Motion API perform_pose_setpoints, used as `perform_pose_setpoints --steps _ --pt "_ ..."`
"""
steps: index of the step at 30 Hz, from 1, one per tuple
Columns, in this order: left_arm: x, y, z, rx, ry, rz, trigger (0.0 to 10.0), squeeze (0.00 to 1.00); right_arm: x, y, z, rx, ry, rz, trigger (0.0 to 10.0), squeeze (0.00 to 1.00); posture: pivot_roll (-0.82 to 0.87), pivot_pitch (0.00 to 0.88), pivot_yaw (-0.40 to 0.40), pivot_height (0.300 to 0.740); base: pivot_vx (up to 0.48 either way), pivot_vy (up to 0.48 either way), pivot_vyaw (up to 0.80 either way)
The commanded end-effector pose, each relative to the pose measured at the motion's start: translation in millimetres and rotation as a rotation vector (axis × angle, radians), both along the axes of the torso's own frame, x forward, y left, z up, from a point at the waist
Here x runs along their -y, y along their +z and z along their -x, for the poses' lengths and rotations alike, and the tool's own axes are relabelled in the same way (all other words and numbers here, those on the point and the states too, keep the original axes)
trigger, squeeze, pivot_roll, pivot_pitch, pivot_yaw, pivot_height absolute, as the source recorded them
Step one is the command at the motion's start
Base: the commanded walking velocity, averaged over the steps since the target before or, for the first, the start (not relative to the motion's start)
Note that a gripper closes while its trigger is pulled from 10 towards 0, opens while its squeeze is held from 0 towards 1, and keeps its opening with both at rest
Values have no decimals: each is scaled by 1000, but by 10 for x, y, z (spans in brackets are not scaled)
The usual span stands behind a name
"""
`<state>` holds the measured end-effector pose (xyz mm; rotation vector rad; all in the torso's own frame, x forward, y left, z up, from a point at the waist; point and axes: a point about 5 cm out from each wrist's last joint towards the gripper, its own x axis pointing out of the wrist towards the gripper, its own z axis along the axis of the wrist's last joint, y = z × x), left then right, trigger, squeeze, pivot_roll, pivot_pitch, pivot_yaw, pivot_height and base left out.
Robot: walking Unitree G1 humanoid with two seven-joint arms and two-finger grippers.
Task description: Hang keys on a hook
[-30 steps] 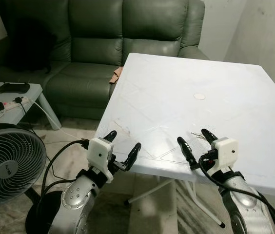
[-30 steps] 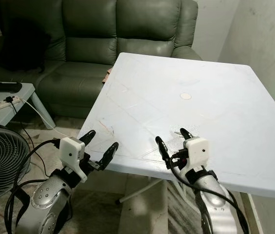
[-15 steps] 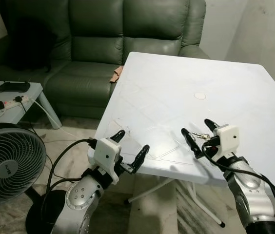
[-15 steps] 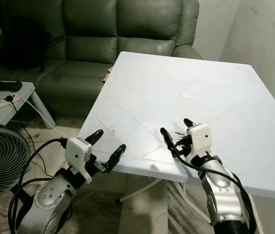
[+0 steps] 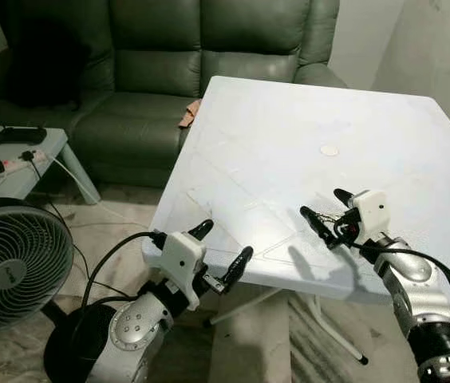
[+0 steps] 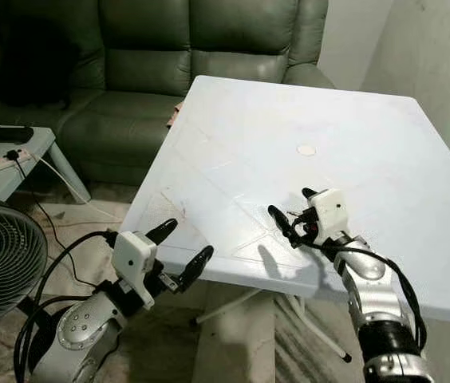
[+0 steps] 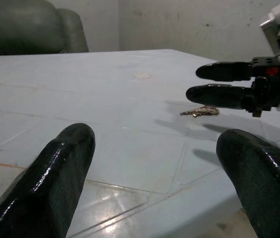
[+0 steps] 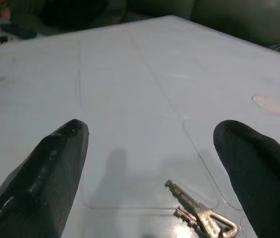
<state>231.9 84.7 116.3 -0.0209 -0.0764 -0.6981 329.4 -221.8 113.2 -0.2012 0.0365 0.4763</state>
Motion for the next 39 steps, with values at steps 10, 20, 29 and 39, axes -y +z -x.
perform_pose_setpoints --steps 10,20,29,39 --pt "18 -15 130 -30 -8 -13 10000 0 195 40 -39 -87 106 50 10000 0 -40 118 -13 740 0 0 0" --pt "10 -24 195 -51 -2 -15 10000 0 366 16 -38 -126 55 42 10000 0 -41 137 -18 740 0 0 0" --pt "12 -17 219 -58 -1 -17 10000 0 474 44 -58 -120 -18 15 6235 0 -38 151 -18 740 0 0 0" --pt "15 -8 244 -61 -8 -25 10000 0 621 79 -25 -132 -38 9 4784 0 -45 165 -11 740 0 0 0"
